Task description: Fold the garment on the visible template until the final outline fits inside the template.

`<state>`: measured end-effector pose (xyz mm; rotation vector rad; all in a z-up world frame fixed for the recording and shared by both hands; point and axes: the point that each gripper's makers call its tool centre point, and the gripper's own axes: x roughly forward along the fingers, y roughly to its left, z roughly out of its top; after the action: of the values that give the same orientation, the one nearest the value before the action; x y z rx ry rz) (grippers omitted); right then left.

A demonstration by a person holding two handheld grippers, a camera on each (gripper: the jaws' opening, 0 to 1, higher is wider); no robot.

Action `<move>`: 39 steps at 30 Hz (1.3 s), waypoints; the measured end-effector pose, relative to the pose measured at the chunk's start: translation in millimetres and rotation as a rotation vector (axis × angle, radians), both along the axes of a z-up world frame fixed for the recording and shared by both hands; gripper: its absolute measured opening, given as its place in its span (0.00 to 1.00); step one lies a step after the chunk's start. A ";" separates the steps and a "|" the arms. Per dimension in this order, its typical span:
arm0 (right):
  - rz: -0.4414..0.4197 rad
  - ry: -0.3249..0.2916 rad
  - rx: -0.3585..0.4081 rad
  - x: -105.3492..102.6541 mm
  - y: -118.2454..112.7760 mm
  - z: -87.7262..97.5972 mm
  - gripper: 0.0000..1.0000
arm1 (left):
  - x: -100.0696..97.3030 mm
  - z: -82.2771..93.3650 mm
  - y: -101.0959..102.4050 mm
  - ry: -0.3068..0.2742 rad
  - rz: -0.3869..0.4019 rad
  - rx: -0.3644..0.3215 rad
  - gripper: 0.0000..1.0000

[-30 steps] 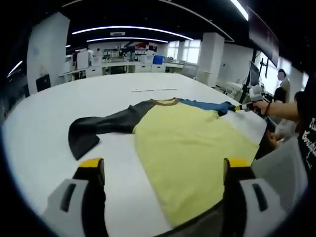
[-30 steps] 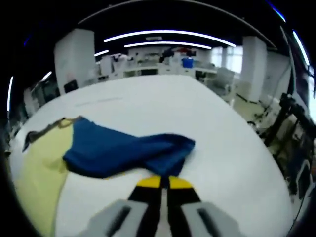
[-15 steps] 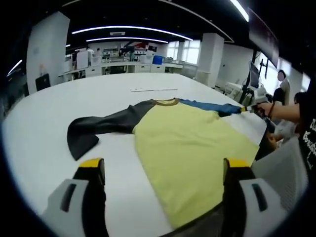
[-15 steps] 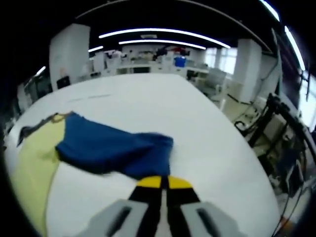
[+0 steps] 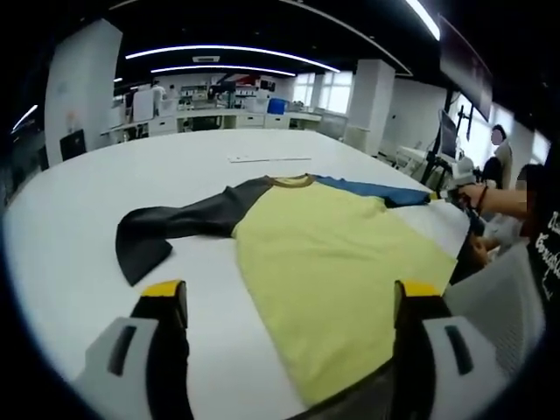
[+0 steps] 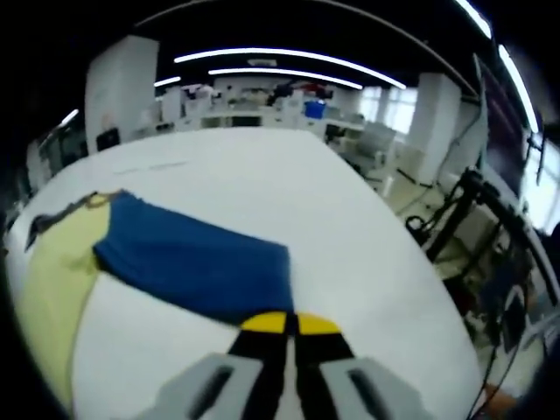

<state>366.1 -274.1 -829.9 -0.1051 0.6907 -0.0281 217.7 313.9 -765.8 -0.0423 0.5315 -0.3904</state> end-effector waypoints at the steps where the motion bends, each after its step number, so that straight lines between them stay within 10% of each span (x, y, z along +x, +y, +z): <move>1: -0.001 0.000 0.003 -0.5 0.4 0.8 0.00 | 0.0 0.5 0.3 -0.001 0.001 -0.001 0.95; 27: 0.124 0.028 0.060 -0.5 30.3 -14.2 0.00 | -6.0 0.1 -0.7 0.005 0.004 0.014 0.94; 39: 0.088 0.005 0.128 -7.5 29.8 4.1 0.20 | -5.7 1.5 -1.0 0.001 -0.004 0.014 0.94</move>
<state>358.5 -244.3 -825.8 -0.0121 0.6906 0.1005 212.0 312.9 -764.2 -0.0279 0.5350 -0.3903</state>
